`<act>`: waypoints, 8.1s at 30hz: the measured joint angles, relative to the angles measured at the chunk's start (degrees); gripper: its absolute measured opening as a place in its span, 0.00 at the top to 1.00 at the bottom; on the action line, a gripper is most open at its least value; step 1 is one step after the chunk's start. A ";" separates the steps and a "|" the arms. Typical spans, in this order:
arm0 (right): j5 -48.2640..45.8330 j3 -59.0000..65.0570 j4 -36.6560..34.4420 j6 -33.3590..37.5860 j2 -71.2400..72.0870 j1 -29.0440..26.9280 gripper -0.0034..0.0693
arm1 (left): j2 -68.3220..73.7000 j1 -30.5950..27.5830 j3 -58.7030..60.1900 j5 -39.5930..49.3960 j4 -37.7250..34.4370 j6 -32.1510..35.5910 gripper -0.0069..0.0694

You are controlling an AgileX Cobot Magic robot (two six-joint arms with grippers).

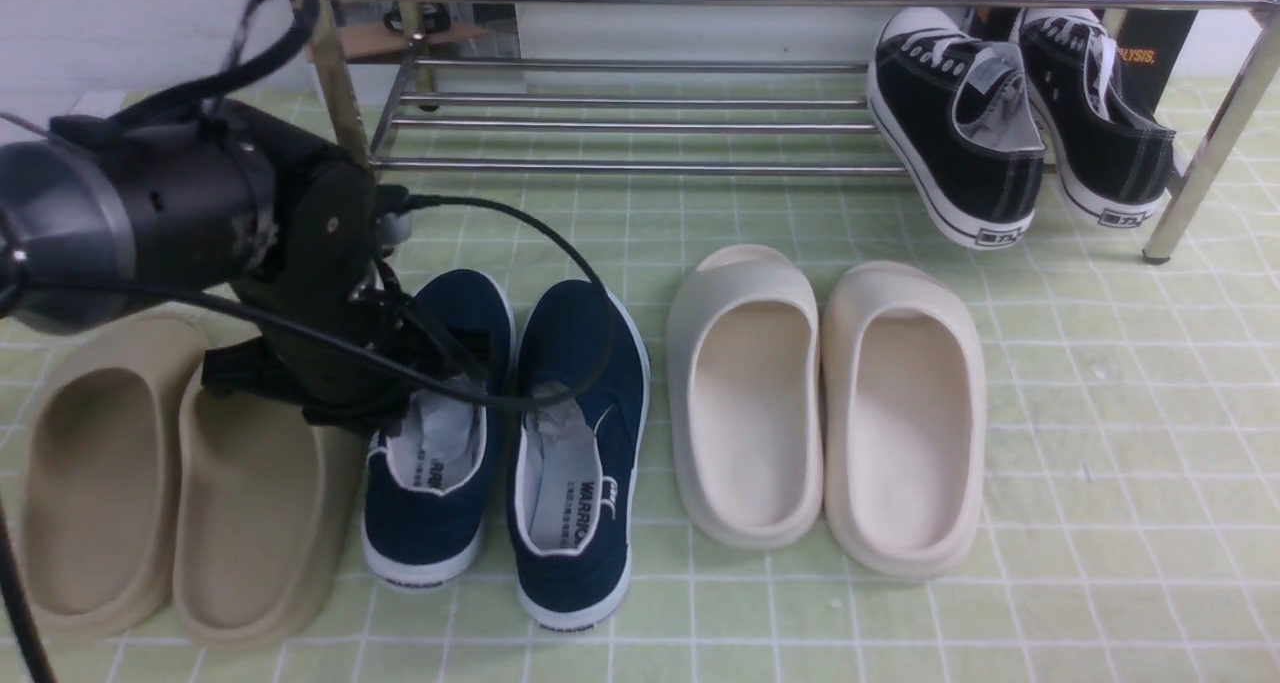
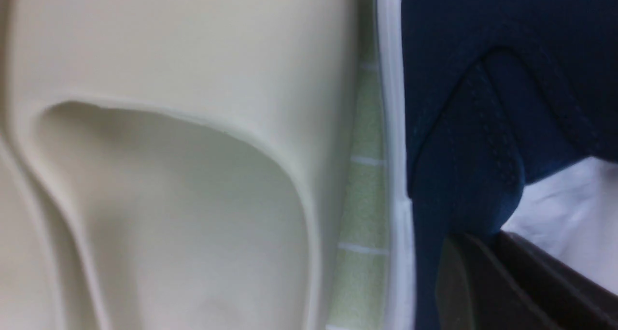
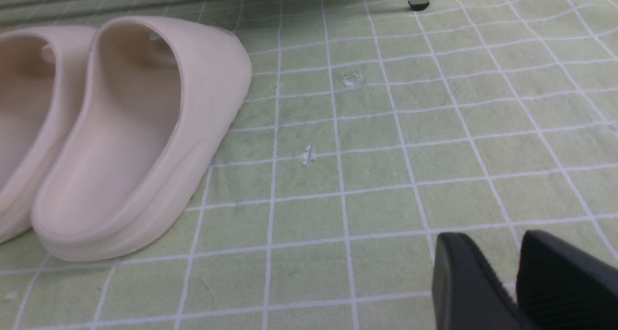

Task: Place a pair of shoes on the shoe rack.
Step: Use the left arm to grab the shoe closest to it, then use the left arm to put a shoe into the shoe rack, then use the left arm to grab the shoe closest to it, then use the left arm to put a shoe into the shoe rack

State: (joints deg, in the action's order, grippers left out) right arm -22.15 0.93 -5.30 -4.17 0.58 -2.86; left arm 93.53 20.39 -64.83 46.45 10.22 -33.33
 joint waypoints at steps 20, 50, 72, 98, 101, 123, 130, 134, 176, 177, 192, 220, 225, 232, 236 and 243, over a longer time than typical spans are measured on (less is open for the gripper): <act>0.00 0.00 0.00 0.00 0.00 0.00 0.66 | -5.07 0.00 -13.70 -1.28 -4.46 2.17 0.89; 0.00 0.00 0.00 0.00 0.00 0.00 0.63 | 33.09 -9.01 -56.09 -4.36 -16.28 8.50 0.89; 0.00 0.00 0.00 0.00 0.00 0.00 0.62 | 33.87 -8.64 -56.35 -2.58 -12.66 9.42 0.48; 0.00 0.00 0.00 0.00 0.00 0.00 0.62 | 33.16 -9.14 -56.44 0.29 -13.62 22.45 0.87; 0.00 0.00 0.00 0.00 0.00 0.00 0.62 | 33.21 -9.17 -56.44 -0.51 -13.68 22.83 0.87; 0.00 0.00 0.00 0.00 0.00 0.00 0.62 | 30.50 -9.21 -56.44 2.31 -14.75 23.32 0.39; 0.00 0.00 0.00 0.00 0.00 0.00 0.62 | 21.10 -9.21 -56.55 18.83 -15.85 22.90 0.37; 0.00 0.00 0.00 0.00 0.00 0.00 0.62 | 15.37 -8.35 -48.39 23.71 -18.08 22.50 0.41; 0.00 0.00 0.00 0.00 0.00 0.00 0.62 | 20.25 3.83 -41.08 11.09 -18.17 16.14 0.90; 0.00 0.00 0.00 0.00 0.00 0.00 0.62 | 22.16 3.42 -43.42 10.85 -18.17 15.36 0.90; 0.00 0.00 0.00 0.00 0.00 0.00 0.62 | 36.13 -4.15 -63.61 5.44 -27.24 12.36 0.90; 0.00 0.00 0.00 0.00 0.00 0.00 0.62 | 37.17 -5.22 -64.32 -1.02 -26.55 19.96 0.35; 0.00 0.00 0.00 0.00 0.00 0.00 0.62 | 31.54 -5.22 -64.32 4.57 -26.32 25.13 0.44; 0.00 0.00 0.00 0.00 0.00 0.00 0.62 | 23.92 -5.22 -64.93 16.88 -22.71 28.98 0.89; 0.00 0.00 0.00 0.00 0.00 0.00 0.62 | 25.12 -5.22 -64.25 24.06 -22.09 29.14 0.93; 0.00 0.00 0.00 0.00 0.00 0.00 0.62 | 29.10 -3.41 -56.14 24.85 -21.31 30.53 0.93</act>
State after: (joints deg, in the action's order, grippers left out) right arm -22.15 0.93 -5.30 -4.17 0.58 -2.86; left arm 122.62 16.98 -120.97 71.31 -11.09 -2.80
